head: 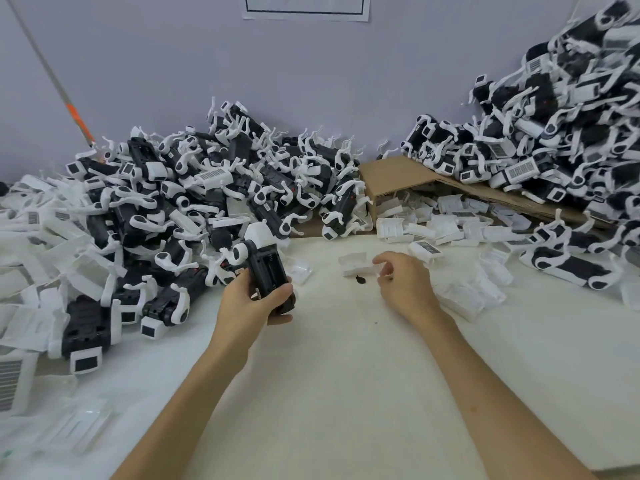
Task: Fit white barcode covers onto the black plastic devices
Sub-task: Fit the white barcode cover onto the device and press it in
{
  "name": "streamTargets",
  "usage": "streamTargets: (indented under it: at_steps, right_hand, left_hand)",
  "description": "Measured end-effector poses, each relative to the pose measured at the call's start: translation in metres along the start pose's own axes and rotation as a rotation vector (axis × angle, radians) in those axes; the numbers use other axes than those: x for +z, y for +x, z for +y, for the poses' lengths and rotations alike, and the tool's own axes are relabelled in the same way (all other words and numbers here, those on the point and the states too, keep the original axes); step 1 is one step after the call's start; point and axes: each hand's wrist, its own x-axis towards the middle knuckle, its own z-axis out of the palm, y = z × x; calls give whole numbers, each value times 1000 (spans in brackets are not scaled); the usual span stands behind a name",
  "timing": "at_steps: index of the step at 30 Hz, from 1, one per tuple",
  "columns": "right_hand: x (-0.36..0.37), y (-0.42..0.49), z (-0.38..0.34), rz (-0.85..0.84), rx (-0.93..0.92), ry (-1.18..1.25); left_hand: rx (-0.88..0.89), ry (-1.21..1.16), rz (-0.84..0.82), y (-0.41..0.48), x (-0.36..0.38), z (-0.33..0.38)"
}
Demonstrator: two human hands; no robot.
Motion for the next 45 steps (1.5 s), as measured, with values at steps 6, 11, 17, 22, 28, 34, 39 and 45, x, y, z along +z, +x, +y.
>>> streamTargets:
  at_steps: [6, 11, 17, 22, 28, 34, 39, 45]
  right_hand:
    - [-22, -3, -17, 215, 117, 660]
    - [-27, -11, -39, -255, 257, 1498]
    - [-7, -26, -62, -470, 178, 1541]
    - [3, -42, -75, -326, -11, 1095]
    - [4, -48, -83, -188, -186, 929]
    - [2, -47, -78, -103, -345, 775]
    - [6, -52, -78, -166, -579, 586]
    - [3, -47, -76, -108, -537, 545]
  left_hand:
    - [-74, -174, -139, 0, -2, 3]
    - [-117, -160, -296, -3, -1, 2]
    - [-109, -147, -351, -7, 2, 5]
    - [-66, -107, -266, -9, 4, 8]
    - [-90, -144, -250, -9, 0, 9]
    - [-86, -150, -195, -7, -1, 6]
    - [-123, -188, -170, -4, -6, 6]
    - [-78, -181, -61, -3, -8, 10]
